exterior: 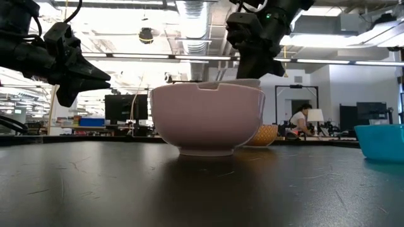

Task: Nest bowls inside each other
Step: Stack the white bowl on top of the light orange bowl

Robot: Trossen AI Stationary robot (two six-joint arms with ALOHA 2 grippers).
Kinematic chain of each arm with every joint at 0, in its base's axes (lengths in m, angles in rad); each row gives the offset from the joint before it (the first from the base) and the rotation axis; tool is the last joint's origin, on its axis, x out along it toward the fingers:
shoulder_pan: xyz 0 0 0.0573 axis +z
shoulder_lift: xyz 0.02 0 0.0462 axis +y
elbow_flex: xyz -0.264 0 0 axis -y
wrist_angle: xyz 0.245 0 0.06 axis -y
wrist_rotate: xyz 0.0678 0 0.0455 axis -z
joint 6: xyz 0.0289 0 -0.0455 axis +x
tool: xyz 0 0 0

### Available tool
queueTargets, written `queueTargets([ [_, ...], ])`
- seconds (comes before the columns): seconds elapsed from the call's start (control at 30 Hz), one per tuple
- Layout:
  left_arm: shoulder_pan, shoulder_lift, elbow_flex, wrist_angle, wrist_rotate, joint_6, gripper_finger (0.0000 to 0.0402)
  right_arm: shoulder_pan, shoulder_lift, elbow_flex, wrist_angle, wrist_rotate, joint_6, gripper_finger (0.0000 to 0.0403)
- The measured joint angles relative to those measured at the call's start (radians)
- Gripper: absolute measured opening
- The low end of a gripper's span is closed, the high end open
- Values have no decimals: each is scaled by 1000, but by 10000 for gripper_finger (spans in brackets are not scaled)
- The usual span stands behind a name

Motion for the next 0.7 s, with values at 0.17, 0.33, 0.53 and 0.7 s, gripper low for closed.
queueTargets([
  [0.17, 0, 0, 0, 0, 0, 0, 88, -1, -4, 60, -90, 2, -7, 107],
  [0.33, 0, 0, 0, 0, 0, 0, 88, 19, -4, 100, -43, 2, -53, 118],
  [0.53, 0, 0, 0, 0, 0, 14, 88, 85, 66, 60, 347, 9, -161, 118],
  [0.7, 0, 0, 0, 0, 1, 16, 88, 138, 197, 58, 581, 66, -275, 118],
])
